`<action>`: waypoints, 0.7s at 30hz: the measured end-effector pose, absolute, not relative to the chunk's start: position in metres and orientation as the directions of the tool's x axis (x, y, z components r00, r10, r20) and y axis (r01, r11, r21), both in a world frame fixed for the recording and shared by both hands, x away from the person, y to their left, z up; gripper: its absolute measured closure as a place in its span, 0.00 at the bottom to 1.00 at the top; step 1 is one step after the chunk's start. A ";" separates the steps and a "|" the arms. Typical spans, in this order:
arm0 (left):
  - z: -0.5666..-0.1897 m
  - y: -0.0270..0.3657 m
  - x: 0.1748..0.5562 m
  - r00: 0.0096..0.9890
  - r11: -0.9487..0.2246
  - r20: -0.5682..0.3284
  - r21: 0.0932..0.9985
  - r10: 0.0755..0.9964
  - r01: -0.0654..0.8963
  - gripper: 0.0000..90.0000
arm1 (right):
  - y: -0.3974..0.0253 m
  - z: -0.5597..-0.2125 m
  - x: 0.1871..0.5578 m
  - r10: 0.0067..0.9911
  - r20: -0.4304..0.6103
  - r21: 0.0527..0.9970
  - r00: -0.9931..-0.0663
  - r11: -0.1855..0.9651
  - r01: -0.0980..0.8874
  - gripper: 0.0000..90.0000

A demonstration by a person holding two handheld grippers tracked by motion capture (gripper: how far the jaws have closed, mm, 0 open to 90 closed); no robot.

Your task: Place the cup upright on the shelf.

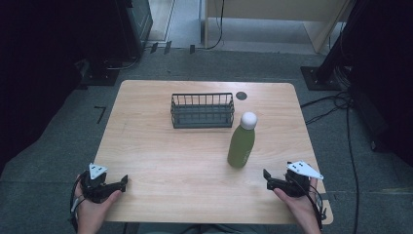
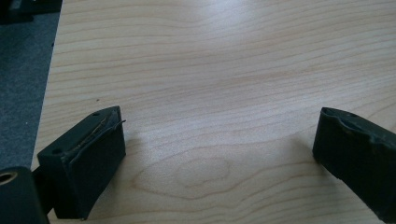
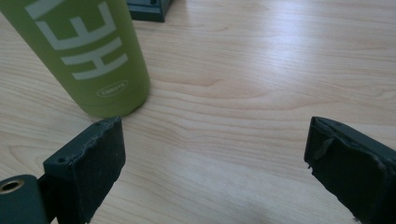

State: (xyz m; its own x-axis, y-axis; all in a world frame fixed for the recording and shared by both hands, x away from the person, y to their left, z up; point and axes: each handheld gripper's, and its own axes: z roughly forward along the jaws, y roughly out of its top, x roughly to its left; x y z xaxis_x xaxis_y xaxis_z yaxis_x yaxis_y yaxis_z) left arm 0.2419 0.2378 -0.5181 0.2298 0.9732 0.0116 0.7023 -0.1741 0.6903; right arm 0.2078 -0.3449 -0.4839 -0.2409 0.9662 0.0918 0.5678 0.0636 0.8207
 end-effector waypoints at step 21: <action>-0.518 0.238 0.242 0.230 -0.174 0.012 0.690 0.973 0.702 0.03 | -0.308 -0.467 0.224 0.934 0.115 0.848 -0.339 0.085 0.523 0.06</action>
State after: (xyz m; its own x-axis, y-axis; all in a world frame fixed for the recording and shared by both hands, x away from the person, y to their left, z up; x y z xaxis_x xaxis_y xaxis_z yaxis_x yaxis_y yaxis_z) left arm 0.2419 0.2378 -0.5181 0.2301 0.9731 0.0118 0.7023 -0.1744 0.6902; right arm 0.2240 -0.3080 -0.4670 -0.3389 0.9337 0.1155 0.5231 0.0850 0.8480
